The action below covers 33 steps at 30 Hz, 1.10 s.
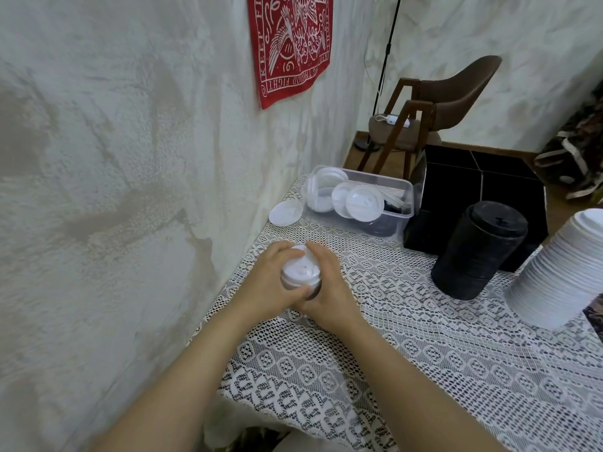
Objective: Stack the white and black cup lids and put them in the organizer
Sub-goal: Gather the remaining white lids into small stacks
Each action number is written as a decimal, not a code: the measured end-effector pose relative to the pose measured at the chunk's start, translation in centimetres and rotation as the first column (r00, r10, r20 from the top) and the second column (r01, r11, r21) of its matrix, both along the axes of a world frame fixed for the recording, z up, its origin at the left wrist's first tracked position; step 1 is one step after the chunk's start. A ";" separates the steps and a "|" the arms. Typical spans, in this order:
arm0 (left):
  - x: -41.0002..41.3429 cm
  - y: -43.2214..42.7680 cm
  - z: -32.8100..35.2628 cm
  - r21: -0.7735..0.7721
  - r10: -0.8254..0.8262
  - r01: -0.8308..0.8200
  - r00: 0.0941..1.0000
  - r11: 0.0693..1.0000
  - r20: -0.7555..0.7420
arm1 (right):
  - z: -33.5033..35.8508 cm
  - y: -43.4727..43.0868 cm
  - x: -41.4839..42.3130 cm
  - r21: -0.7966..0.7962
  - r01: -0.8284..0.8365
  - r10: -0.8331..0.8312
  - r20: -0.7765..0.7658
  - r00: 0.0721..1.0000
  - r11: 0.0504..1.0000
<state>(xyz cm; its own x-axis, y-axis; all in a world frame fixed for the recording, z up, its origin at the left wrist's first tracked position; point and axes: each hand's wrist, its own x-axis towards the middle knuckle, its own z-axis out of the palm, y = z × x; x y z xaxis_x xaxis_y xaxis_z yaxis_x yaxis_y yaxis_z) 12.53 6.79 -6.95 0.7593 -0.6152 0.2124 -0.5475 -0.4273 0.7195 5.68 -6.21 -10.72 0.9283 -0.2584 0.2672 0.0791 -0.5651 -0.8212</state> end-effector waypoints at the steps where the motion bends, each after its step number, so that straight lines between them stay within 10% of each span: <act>1: 0.1 0.0 -0.2 -0.015 -0.005 0.005 1.000 1.000 0.001 | 0.0 0.0 0.0 0.008 0.005 -0.005 0.001 1.000 1.000; 10: 3.0 -0.4 -0.2 -0.332 0.072 -0.153 0.967 0.931 -0.245 | 0.1 0.1 0.0 0.014 0.030 -0.030 -0.019 0.999 0.999; 24: 12.5 -5.6 -1.4 0.341 0.139 -0.214 0.963 0.915 0.232 | -0.2 -0.3 0.2 0.021 0.011 -0.010 -0.035 0.999 1.000; 33: 11.1 -4.4 -0.7 0.113 0.091 -0.141 0.927 0.984 0.364 | 0.1 -0.3 0.1 0.012 0.009 -0.008 -0.042 0.999 1.000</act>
